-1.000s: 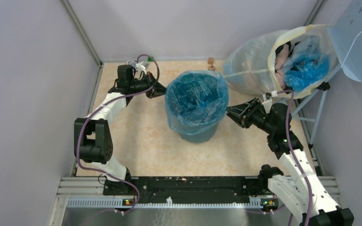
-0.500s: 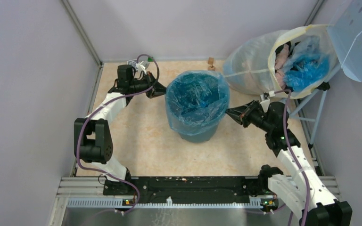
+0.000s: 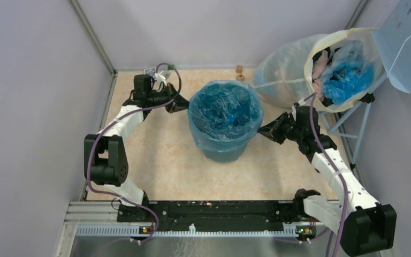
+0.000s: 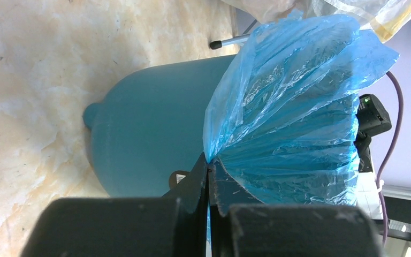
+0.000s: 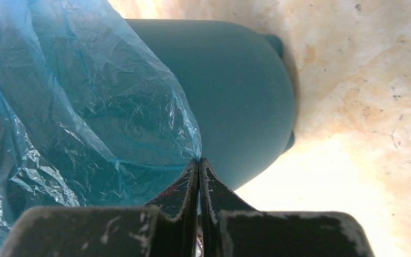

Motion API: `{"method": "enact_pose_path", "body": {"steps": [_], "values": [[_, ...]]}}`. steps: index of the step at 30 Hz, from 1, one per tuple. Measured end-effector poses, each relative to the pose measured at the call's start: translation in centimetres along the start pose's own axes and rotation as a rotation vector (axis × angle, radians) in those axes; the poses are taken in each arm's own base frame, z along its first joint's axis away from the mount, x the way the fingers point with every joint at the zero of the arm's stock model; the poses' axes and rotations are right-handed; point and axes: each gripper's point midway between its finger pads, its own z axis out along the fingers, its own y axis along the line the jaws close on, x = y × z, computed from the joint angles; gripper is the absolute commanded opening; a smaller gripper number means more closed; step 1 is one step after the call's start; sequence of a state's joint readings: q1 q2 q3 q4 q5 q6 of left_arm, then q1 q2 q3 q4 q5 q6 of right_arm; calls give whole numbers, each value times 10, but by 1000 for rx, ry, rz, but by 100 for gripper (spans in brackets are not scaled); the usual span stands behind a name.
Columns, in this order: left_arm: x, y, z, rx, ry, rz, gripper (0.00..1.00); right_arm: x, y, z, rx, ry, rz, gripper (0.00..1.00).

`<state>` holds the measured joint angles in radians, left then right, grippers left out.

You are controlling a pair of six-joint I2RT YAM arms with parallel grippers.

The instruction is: Put the trash bags into the trash bin

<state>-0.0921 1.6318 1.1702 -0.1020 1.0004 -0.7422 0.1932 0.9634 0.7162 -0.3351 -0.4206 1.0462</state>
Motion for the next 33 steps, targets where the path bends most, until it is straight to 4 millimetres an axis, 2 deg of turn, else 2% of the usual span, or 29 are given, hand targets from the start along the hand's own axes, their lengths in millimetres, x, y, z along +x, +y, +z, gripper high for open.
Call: {"method": "enact_pose_path", "body": {"steps": [5,10,11,16,21,26,31,33], "values": [[1,2,0,-6,2,3,2,2,-16,6,60,18,-26,0],[2,3,0,-9,5,-3,8,5,-24,7,90,37,-45,0],[2,3,0,-9,5,-3,10,6,-26,6,97,39,-50,0],[-2,7,1,-37,-17,-13,36,3,-25,3,119,38,-85,0],[1,13,-7,-94,-82,-53,47,3,-30,6,151,64,-107,0],[9,15,-24,-111,-166,-88,50,4,-34,9,164,78,-115,0],[13,22,-26,-97,-195,-133,52,4,-35,11,168,91,-133,0],[16,25,-24,-83,-198,-154,48,3,-34,11,167,95,-139,0]]}}
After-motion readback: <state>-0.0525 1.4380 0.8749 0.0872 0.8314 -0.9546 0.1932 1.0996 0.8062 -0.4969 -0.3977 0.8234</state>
